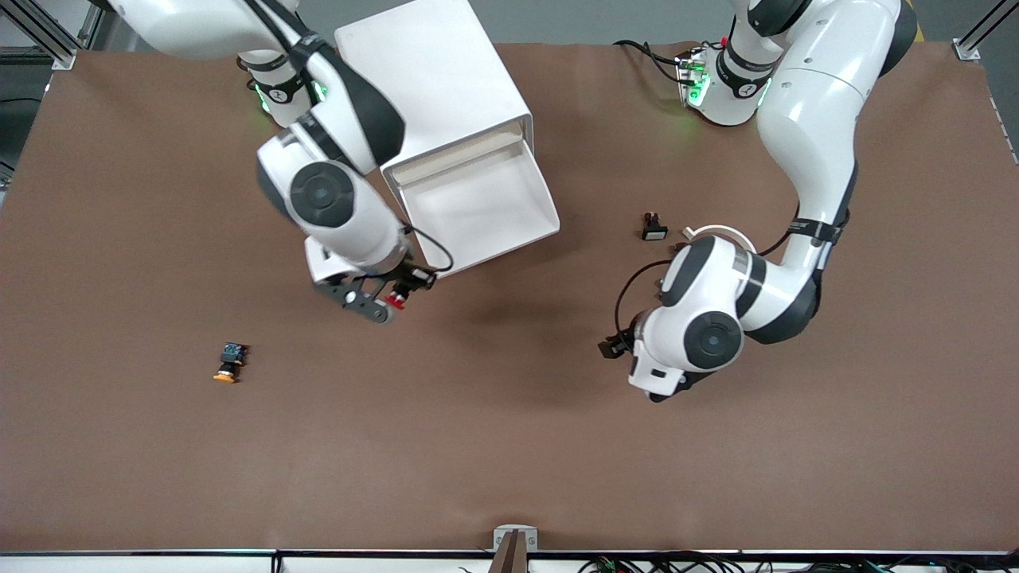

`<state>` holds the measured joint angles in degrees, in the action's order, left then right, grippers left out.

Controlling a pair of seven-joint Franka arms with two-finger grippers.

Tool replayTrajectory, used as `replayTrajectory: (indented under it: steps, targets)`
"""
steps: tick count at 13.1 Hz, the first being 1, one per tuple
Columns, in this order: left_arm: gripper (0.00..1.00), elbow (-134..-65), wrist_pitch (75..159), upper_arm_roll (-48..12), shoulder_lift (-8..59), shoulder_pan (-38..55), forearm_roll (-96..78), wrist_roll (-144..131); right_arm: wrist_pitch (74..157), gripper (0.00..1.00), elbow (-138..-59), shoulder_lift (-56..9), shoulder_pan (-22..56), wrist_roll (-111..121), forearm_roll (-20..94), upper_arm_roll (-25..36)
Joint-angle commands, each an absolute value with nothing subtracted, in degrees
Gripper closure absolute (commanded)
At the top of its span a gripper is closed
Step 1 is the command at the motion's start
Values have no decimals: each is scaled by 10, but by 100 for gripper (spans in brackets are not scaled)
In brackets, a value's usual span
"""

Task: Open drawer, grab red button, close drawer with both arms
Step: 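Lift the red button out with the right gripper while the left gripper withdraws, then lower the red button beside the yellow button while the left gripper reaches the drawer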

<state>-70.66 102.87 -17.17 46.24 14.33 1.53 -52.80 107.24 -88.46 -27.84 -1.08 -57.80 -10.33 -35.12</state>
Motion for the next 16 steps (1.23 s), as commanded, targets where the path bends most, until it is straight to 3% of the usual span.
replayTrajectory:
  steps: [1, 4, 8, 16]
  targets:
    - [0, -708, 1055, -170, 460, 185, 26, -527, 1071, 92, -886, -279, -70, -415, -113, -346]
    - [0, -726, 1072, -170, 463, 247, 28, -563, 1119, 92, -883, -294, -67, -281, -112, -260]
    - [0, -727, 1091, -170, 465, 292, 30, -620, 1200, 91, -890, -344, -67, -188, -113, -190]
    - [0, -744, 1050, -179, 463, 363, 22, -728, 1276, 89, -918, -389, -83, -140, -112, -135]
